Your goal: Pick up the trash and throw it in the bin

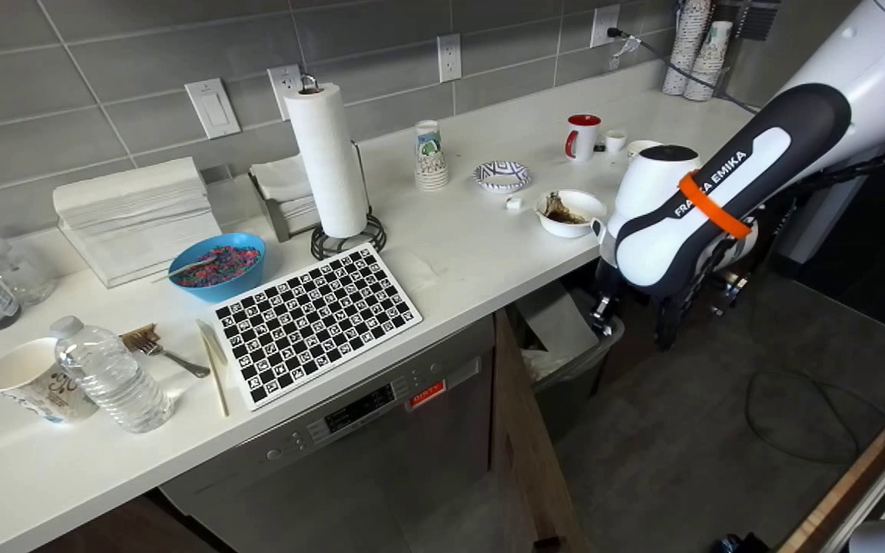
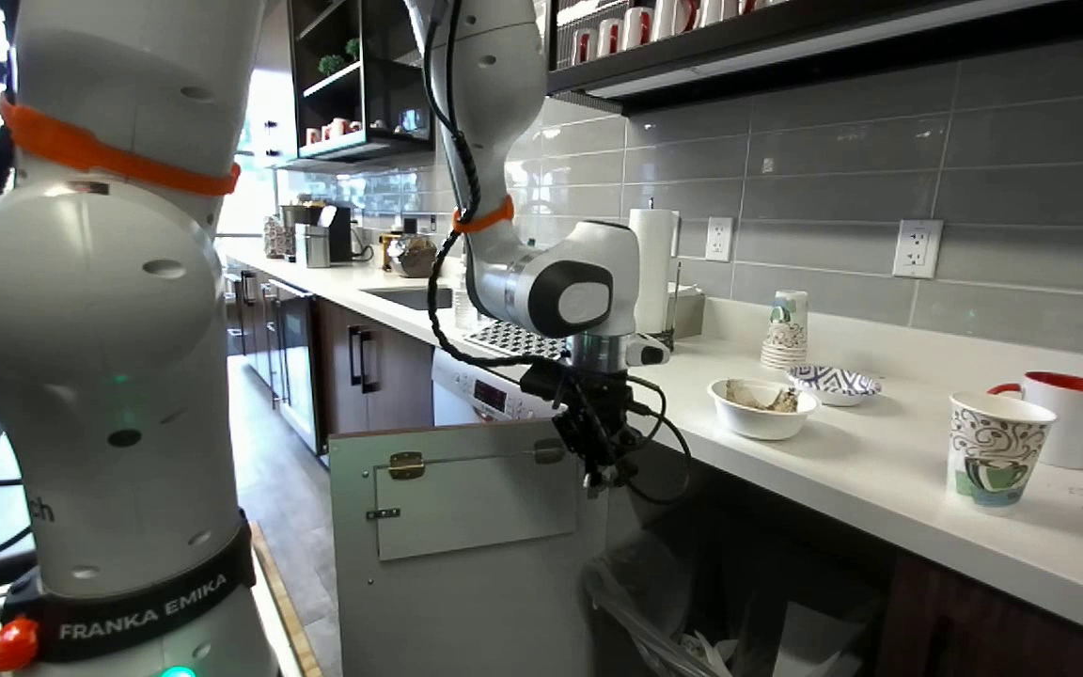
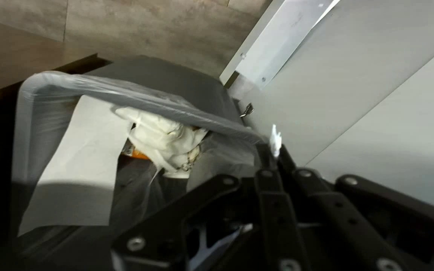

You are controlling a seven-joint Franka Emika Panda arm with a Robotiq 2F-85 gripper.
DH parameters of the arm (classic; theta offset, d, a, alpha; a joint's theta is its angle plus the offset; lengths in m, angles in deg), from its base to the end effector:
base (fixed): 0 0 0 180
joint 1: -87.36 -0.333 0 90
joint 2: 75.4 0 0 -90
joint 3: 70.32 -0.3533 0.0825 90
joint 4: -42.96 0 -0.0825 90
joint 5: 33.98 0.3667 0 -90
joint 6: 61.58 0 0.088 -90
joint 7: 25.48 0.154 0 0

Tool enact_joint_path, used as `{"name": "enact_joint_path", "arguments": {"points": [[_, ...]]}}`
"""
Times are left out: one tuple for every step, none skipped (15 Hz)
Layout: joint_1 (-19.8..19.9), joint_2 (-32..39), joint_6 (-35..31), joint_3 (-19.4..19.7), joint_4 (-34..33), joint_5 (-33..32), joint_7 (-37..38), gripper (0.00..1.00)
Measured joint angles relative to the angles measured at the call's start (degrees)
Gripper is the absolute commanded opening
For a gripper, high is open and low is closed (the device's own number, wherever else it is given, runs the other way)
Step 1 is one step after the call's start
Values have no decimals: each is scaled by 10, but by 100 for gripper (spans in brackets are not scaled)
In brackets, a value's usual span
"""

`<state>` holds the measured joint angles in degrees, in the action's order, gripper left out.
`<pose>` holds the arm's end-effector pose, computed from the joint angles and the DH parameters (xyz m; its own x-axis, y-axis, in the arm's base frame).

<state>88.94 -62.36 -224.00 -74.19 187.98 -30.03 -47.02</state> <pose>0.4727 0.0175 0.2026 0.9366 0.3400 0.0845 0.3420 -0.9396 -0.0107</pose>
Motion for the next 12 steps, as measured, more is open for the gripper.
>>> {"name": "enact_joint_path", "arguments": {"points": [[0,12,-47,7,8,-5,21,4],[-1,25,-79,12,13,-9,37,4],[-1,37,-95,14,13,-11,45,4],[-1,44,-101,14,12,-11,48,4],[-1,47,-102,14,11,-11,50,4],[-2,47,-102,14,11,-11,52,1],[-2,47,-102,14,11,-11,53,1],[-1,47,-102,13,10,-12,53,1],[2,47,-102,11,10,-13,54,1],[4,49,-102,11,9,-13,57,1],[11,55,-103,7,9,-11,58,1],[25,65,-107,-3,9,-8,58,1]]}}
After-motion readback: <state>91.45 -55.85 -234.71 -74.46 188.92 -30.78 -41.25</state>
